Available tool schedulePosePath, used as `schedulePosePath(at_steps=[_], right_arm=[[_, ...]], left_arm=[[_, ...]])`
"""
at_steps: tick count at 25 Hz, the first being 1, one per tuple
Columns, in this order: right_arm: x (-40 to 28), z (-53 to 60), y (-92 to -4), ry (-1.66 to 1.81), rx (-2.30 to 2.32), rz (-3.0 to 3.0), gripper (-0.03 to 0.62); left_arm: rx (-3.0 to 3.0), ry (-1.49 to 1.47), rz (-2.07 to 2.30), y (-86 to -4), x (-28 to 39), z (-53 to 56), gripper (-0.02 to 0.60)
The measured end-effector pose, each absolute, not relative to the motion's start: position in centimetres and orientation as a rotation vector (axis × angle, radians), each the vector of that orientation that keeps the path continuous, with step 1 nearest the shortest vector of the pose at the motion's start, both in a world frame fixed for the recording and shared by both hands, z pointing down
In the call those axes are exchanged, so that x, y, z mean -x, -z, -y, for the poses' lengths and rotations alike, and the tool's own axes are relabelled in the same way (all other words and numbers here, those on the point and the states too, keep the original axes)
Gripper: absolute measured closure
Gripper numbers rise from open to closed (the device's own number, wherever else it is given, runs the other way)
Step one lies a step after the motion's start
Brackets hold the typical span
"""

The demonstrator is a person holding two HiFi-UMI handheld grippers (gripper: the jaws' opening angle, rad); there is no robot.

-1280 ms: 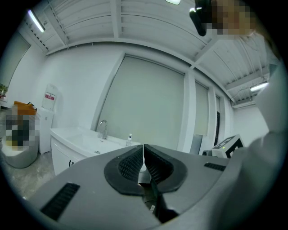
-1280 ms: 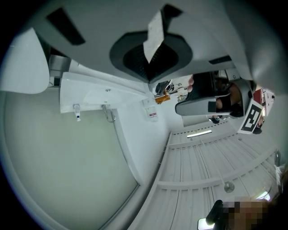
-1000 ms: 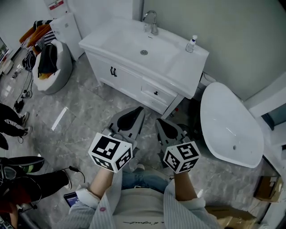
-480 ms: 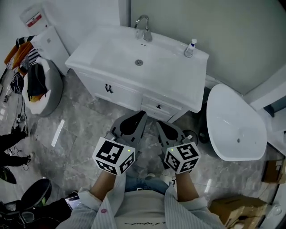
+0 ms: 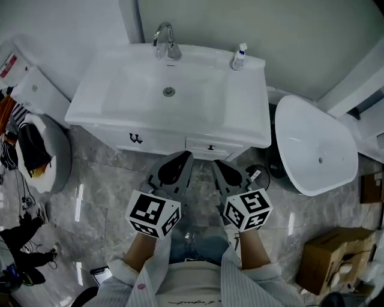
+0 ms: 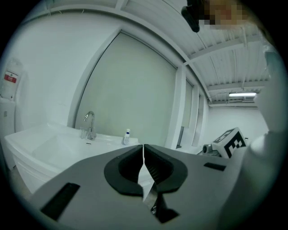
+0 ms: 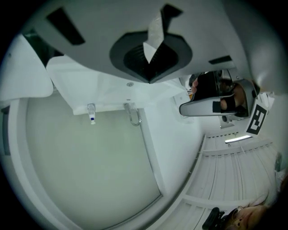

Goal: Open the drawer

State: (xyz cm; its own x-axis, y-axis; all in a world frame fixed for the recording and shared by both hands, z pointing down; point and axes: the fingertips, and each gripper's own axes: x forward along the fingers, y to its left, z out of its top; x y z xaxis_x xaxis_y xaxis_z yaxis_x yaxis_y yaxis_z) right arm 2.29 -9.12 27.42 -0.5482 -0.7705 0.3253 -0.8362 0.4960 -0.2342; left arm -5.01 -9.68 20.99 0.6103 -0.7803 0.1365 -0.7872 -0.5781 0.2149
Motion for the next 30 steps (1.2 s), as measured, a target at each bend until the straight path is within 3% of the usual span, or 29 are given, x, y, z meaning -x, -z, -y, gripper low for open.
schedulePosePath(at_steps=[30], right_arm=[[-5.9, 13.6, -35.8, -0.666, -1.553, 2.366, 0.583]], left_arm=[[-2.534, -0.115, 1.223, -31.0, 3.1, 15.0, 0.558]])
